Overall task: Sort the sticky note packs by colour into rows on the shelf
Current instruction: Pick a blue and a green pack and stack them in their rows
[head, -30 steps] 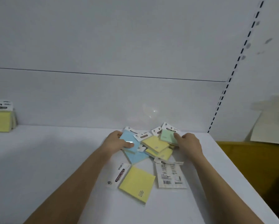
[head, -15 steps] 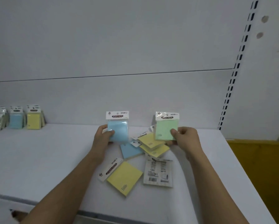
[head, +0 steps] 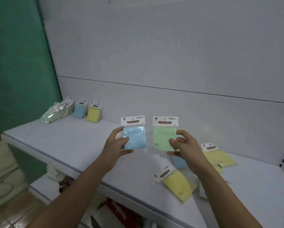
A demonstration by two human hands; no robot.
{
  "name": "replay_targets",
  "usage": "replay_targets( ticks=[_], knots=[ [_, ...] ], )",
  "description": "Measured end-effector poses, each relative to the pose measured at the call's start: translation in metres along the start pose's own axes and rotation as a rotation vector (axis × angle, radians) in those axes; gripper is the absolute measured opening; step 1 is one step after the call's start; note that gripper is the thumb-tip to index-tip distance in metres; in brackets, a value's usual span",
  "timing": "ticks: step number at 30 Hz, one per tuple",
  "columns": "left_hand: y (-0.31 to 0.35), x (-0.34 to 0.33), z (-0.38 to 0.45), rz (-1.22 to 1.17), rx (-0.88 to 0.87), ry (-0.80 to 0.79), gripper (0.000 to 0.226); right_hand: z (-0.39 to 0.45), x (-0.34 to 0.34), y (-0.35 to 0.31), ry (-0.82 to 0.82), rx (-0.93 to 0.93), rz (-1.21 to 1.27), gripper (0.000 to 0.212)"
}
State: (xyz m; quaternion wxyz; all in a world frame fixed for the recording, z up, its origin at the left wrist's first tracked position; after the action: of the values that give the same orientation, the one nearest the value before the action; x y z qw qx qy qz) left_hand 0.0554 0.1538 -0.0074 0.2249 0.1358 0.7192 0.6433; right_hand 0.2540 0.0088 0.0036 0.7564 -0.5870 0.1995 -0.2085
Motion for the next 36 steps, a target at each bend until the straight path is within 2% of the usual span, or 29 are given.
replay_targets(
  ticks=[9, 14, 20, 27, 31, 36],
  knots=[
    [0.025, 0.198, -0.045, 0.009, -0.007, 0.117, 0.045, -0.005, -0.206, -0.003, -0.186, -0.066, 0.062, 0.021],
    [0.044, 0.294, -0.06, 0.008, -0.015, 0.172, 0.046, -0.011, -0.311, -0.003, -0.217, -0.078, 0.091, 0.019],
    [0.064, 0.373, -0.063, 0.001, -0.024, 0.243, 0.045, 0.006, -0.401, 0.003, -0.21, -0.099, 0.087, 0.02],
    [0.062, 0.432, 0.001, -0.073, 0.011, 0.262, 0.044, 0.062, -0.447, 0.039, -0.104, -0.123, 0.057, 0.023],
    [0.063, 0.444, 0.056, -0.005, 0.052, 0.218, 0.044, 0.112, -0.464, 0.071, 0.01, -0.182, 0.058, 0.016],
    [0.08, 0.451, 0.135, 0.143, 0.066, 0.168, 0.044, 0.173, -0.481, 0.094, 0.116, -0.205, 0.092, 0.018]
  ],
)
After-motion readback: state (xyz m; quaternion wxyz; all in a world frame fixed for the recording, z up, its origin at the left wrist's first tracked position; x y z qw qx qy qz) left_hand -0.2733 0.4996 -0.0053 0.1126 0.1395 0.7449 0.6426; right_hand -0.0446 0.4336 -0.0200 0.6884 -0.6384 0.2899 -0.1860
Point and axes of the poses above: each hand's wrist, its own z-axis towards the middle knuckle, its own x-axis out of the back of the hand, y = z × x, the point moved 1 cm from there along z, towards the middle knuckle, and after that the axes turned 7 degrees about x, right-handed, at the moved point
